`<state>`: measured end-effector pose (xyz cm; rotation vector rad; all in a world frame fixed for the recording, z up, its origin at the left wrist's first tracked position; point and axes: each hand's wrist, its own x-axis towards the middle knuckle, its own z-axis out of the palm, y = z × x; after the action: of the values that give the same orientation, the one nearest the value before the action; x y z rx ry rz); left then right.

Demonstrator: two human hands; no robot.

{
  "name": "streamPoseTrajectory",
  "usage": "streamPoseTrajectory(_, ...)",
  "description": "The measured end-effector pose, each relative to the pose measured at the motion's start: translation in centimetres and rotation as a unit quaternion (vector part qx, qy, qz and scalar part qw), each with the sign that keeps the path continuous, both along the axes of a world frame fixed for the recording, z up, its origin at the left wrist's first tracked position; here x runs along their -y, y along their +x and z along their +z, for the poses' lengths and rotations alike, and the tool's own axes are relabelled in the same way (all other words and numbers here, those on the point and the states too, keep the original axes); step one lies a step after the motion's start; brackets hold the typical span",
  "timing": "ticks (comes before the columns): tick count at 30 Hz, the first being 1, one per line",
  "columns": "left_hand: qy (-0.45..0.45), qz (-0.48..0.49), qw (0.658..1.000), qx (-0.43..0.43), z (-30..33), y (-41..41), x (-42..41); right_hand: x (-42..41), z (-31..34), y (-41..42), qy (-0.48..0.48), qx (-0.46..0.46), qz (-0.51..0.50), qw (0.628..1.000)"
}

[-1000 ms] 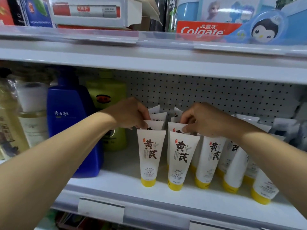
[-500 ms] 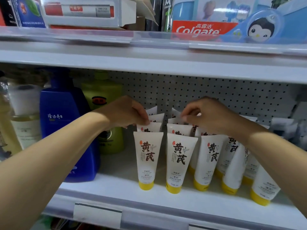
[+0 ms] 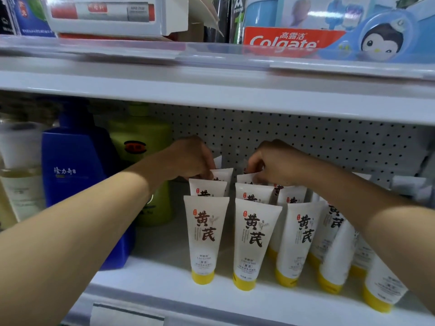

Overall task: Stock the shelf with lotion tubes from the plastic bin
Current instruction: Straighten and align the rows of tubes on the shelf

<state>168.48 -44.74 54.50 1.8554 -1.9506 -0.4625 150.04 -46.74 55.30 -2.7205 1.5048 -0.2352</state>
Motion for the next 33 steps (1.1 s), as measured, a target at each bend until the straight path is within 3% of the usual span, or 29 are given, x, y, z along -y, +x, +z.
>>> streamPoseTrajectory(16, 0.013, 0.0, 0.998, -0.056, 0.2, 0.8, -0.3, -0.4, -0.5, 0.1, 0.015, 0.048, -0.017, 0.999)
streamPoseTrajectory(22, -0.078, 0.053, 0.994, -0.05, 1.5, 1.1, 0.0, 0.2, 0.8, -1.0, -0.047, 0.153, -0.055, 0.986)
streamPoseTrajectory(25, -0.047, 0.058, 0.997, -0.004, 1.1, 0.7, 0.9, 1.0, 0.8, -1.1, -0.034, 0.131, -0.089, 0.987)
streamPoseTrajectory(29, -0.005, 0.054, 0.999, -0.002, 0.4, 0.3, 2.0, 1.9, 0.4, -0.5, 0.013, 0.087, -0.116, 0.989)
streamPoseTrajectory(33, -0.014, 0.052, 0.998, 0.027, 0.0, 0.0, 2.8, 2.6, 0.6, 0.4, 0.034, 0.059, -0.12, 0.99)
